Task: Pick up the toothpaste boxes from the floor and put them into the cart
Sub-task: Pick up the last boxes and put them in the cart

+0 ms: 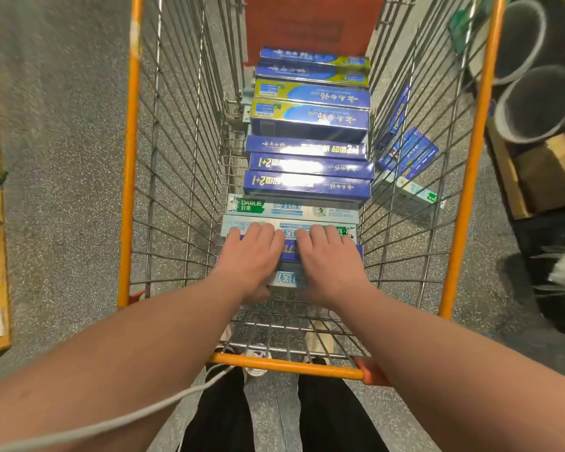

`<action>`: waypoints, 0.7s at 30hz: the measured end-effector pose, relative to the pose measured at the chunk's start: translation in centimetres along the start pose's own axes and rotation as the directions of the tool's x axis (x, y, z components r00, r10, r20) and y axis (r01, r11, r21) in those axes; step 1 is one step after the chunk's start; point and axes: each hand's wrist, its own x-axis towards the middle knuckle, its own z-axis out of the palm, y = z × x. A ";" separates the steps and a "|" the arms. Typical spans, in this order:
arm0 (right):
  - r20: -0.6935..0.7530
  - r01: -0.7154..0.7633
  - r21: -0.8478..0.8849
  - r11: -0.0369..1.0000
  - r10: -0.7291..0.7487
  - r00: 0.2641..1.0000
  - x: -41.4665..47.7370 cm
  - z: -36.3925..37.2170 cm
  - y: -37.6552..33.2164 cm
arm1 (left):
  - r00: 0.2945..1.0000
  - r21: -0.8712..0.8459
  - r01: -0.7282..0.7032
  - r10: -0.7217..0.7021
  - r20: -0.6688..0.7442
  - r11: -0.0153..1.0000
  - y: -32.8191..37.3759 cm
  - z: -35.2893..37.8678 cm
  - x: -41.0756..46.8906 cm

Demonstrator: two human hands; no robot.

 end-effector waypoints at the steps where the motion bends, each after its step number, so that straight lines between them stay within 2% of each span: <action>1: -0.001 -0.005 -0.003 1.000 0.005 1.000 0.0 0.1 0.0 | 1.000 0.004 0.001 -0.001 -0.006 1.000 0.0 0.0 0.0; 13: 0.040 -0.002 0.008 1.000 0.002 0.999 -0.7 -0.4 0.1 | 0.999 -0.057 -0.024 0.023 -0.033 0.998 -0.5 -0.3 -0.9; 21: -0.006 -0.030 0.030 0.999 0.030 1.000 -4.6 -7.6 0.9 | 0.994 -0.137 0.073 -0.083 -0.071 0.988 -2.0 -7.6 -6.6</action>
